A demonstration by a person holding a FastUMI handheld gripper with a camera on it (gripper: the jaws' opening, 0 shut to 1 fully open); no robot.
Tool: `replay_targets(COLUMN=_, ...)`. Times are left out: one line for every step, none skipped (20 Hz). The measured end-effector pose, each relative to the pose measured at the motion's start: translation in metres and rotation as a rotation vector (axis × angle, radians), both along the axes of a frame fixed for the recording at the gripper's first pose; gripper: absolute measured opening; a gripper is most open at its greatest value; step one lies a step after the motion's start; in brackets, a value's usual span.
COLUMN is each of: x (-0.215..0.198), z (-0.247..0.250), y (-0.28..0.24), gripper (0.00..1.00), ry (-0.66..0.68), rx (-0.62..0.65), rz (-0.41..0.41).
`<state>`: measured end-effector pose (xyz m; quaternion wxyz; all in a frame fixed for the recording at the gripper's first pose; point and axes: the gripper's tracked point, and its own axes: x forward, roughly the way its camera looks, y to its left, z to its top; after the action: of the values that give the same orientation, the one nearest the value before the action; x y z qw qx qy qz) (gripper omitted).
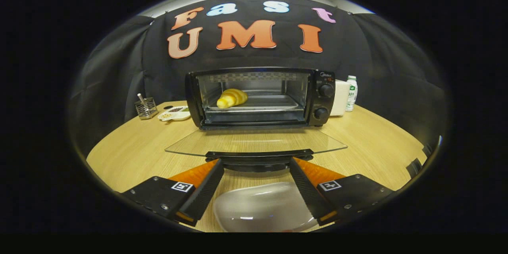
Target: Open the toaster oven, put the food inside, and close the toaster oven door.
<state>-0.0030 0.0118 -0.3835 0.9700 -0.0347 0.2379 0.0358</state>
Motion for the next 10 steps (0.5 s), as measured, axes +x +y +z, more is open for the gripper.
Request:
replay_targets(x=0.002, z=0.007, y=0.001, gripper=0.99, ry=-0.010, rx=-0.001, rz=0.001)
replay_targets(x=0.004, z=0.013, y=0.001, gripper=0.99, ry=-0.021, rx=0.000, rz=0.001)
replay_targets(x=0.007, z=0.019, y=0.001, gripper=0.99, ry=-0.032, rx=0.003, rz=0.001)
replay_targets(x=0.011, z=0.025, y=0.001, gripper=0.99, ry=-0.038, rx=0.009, rz=-0.001)
replay_targets(x=0.014, z=0.028, y=0.001, gripper=0.99, ry=-0.036, rx=0.017, rz=-0.004)
replay_targets(x=0.016, z=0.031, y=0.000, gripper=1.00, ry=-0.027, rx=0.029, rz=-0.009)
replay_targets(x=0.019, z=0.037, y=0.000, gripper=1.00, ry=-0.032, rx=0.044, rz=-0.013)
replay_targets(x=0.021, z=0.044, y=0.000, gripper=1.00, ry=-0.045, rx=0.058, rz=-0.015)
replay_targets(x=0.026, z=0.048, y=0.001, gripper=1.00, ry=-0.058, rx=0.073, rz=-0.017)
replay_targets(x=0.031, z=0.052, y=0.003, gripper=1.00, ry=-0.069, rx=0.083, rz=-0.018)
